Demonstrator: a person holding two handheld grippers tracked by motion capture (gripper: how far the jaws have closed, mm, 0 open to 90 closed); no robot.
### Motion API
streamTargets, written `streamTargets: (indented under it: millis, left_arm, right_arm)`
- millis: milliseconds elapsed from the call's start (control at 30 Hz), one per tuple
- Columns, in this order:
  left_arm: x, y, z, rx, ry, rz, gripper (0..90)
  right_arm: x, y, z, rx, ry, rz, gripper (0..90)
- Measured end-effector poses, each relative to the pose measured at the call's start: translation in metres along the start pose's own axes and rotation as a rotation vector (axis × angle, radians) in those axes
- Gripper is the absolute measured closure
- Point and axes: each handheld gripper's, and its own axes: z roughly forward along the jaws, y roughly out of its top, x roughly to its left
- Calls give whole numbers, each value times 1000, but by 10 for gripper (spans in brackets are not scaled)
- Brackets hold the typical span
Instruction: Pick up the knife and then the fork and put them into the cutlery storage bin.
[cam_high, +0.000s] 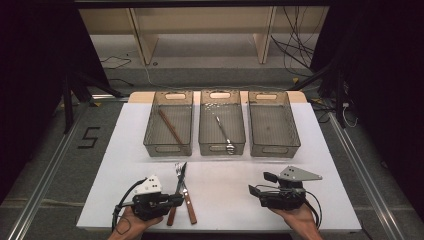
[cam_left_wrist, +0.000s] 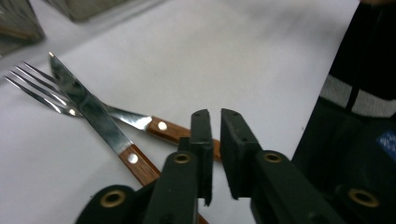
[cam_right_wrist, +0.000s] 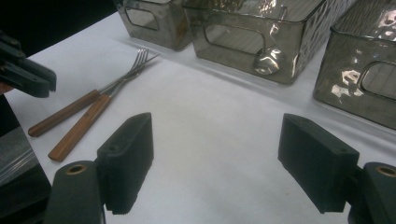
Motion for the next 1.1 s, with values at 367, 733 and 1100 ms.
streamTargets:
  millis: [367,733,1100]
  left_arm:
    - [4,-7,15,203,10,-15,888]
    - [11,-9,12,299,102,6,888]
    - [36,-9,1,292,216,-53,887]
  right_arm:
    - [0,-1,-1,7,-1,-3,274]
    - [0,-1,0,10,-2,-4,276]
    - [-1,-1,-1,7,1,-1,276]
